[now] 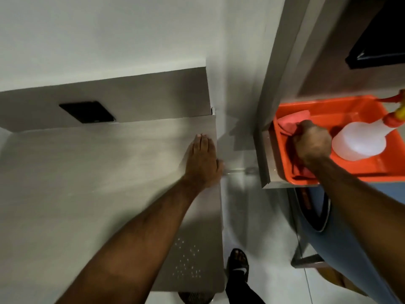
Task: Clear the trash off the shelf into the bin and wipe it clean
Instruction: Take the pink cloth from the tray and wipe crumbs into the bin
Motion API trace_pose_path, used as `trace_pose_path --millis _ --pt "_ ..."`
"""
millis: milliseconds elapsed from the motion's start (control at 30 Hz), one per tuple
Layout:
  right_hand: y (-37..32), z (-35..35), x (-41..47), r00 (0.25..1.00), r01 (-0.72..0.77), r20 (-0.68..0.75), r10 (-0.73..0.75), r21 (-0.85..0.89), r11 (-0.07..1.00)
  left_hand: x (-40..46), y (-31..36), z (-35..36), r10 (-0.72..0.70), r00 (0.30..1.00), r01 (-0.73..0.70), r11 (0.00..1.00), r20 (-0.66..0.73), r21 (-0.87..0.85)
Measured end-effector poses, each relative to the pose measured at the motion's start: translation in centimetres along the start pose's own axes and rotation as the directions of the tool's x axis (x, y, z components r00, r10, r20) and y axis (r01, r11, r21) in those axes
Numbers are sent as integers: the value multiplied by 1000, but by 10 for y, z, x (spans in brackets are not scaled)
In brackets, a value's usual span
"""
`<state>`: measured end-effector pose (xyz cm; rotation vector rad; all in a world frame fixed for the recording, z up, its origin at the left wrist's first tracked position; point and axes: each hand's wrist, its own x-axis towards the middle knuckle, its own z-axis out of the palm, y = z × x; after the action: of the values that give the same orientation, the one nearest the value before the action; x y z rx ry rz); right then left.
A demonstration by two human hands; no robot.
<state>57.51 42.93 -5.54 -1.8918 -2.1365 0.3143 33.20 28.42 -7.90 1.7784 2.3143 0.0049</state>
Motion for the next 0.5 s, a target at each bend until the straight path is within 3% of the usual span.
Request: trace_pose_path --millis 100,233,333,500 --pt "-9 -25 -27 975 76 -218 -43 146 986 -22 7 -17 -27 999 24 997 -45 -79" --pt "-41 -46 -115 877 280 -464 -128 276 919 -95 13 -23 44 987 -68 986 -151 -152" --pt "-66 -41 -209 904 278 -424 -57 480 832 -174 13 -10 94 960 -145 973 -263 -180" --pt "-60 26 -342 963 1 -185 194 725 689 -302 -1 54 170 932 -253 938 -321 -237"
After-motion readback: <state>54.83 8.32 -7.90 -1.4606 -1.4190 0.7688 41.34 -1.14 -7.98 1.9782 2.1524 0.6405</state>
